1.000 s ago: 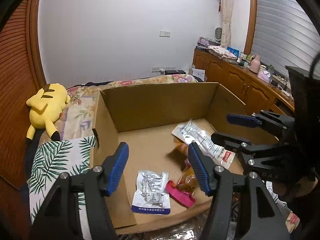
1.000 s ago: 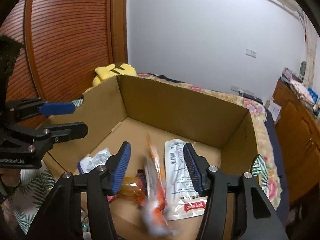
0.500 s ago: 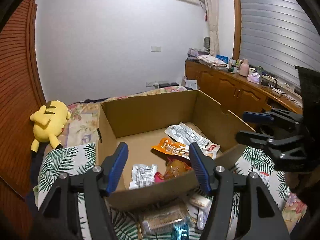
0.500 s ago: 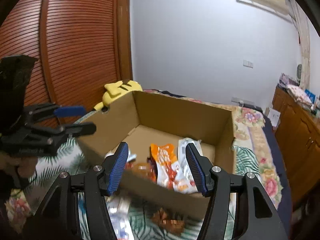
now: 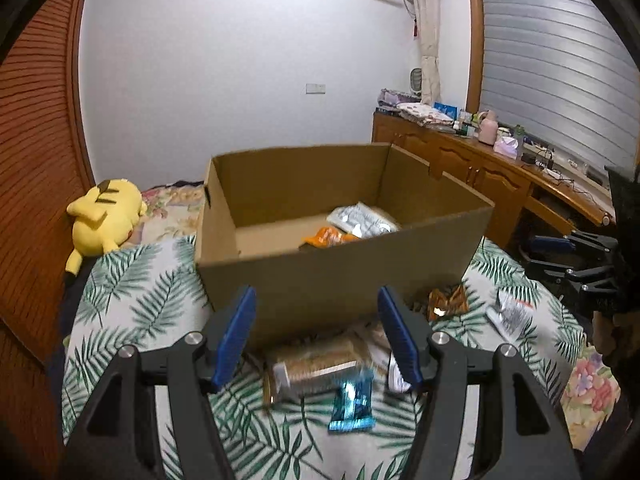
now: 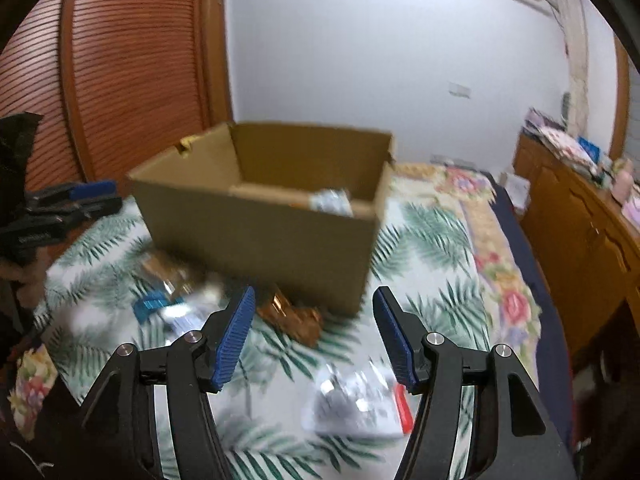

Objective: Organize snacks
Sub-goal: 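Move both grippers back toward the remaining snacks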

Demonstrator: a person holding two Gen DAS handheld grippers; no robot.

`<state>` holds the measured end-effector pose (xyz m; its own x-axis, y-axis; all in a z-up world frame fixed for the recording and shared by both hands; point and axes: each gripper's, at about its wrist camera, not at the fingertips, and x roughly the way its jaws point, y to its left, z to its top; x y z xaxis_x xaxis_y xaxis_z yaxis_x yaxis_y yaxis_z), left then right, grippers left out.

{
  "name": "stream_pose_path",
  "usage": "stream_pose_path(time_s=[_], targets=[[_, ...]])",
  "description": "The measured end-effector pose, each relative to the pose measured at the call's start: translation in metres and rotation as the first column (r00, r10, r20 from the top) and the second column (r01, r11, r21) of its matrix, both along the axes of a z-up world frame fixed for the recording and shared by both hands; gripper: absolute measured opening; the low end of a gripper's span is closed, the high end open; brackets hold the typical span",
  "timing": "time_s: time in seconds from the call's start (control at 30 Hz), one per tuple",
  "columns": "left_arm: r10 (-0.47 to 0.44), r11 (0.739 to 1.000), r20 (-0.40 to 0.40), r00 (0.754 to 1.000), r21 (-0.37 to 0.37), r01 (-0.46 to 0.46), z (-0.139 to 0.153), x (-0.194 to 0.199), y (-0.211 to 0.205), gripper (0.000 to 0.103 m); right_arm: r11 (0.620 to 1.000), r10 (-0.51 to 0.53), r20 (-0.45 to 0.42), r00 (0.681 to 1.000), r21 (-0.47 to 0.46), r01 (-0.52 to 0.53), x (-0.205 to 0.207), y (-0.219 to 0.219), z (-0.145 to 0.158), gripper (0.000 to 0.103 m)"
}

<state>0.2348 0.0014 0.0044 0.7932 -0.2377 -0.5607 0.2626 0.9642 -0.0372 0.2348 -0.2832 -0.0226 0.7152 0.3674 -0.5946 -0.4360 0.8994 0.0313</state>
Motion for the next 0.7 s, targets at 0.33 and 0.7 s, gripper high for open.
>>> stream_pose_path(time_s=[0.33, 0.7], targets=[[0.033, 0.999, -0.047, 0.998, 0.032, -0.031, -0.035, -0.017, -0.001, 0.064, 0.996, -0.085, -0.146, 0.986, -0.008, 0.085, -0.019, -0.032, -0.051, 0.065], [0.024, 0.999, -0.062, 0.998, 0.043, -0.021, -0.043, -0.024, -0.004, 0.064, 0.989, -0.092, -0.281, 0.955, 0.087, 0.12, -0.033, -0.036, -0.08, 0.065]])
